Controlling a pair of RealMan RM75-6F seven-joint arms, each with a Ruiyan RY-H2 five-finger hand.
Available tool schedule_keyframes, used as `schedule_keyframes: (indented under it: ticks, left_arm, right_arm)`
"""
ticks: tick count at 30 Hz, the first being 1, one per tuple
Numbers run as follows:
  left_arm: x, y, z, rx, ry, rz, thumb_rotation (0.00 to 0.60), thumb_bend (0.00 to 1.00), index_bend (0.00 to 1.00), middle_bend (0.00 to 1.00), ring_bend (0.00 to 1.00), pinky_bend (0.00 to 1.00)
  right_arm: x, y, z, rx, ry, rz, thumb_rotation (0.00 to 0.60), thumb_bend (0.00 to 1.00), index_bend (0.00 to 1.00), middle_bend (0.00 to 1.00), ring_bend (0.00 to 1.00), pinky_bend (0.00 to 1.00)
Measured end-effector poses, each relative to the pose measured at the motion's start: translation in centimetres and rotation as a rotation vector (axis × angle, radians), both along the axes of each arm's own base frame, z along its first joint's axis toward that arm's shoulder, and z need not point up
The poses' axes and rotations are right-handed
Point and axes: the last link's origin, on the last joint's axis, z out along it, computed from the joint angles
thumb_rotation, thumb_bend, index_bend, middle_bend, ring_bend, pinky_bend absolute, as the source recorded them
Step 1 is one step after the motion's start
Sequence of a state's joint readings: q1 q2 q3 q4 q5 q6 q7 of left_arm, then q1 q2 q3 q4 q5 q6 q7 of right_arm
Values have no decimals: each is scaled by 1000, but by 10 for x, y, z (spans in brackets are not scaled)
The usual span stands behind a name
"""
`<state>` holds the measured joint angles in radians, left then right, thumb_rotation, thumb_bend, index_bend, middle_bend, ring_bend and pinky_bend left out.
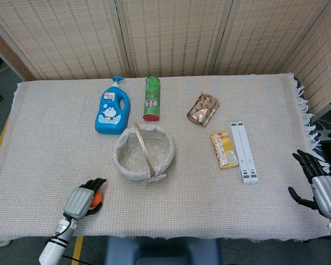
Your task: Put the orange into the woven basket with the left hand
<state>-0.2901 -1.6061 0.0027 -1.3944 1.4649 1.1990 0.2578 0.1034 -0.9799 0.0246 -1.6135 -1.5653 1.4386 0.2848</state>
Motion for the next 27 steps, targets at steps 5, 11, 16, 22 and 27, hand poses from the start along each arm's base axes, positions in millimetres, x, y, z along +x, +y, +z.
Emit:
schedule_keyframes:
  ticks: [5,11,16,22,27]
  left_arm:
    - [8,2,7,44,-19,-41,600,369,175,216,244,646]
    - [33,19,31,167,-60,-120,600,371,193,227,251,648]
    - [66,50,54,270,-65,-209,600,371,199,229,250,648]
    - [109,95,62,323,-84,-276,600,371,298,295,304,671]
    - [136,111,48,346,-135,-320,600,372,459,494,447,726]
  right_arm:
    - [0,0,0,4,0,0,600,243,0,0,0,343]
    - [0,1,0,8,1,2,600,243,0,0,0,343]
    - [0,1,-1,14,3,4,600,243,0,0,0,343]
    - [0,0,-2,33,9,9,600,243,0,0,0,343]
    - [-1,0,-1,44,5,8,600,243,0,0,0,343]
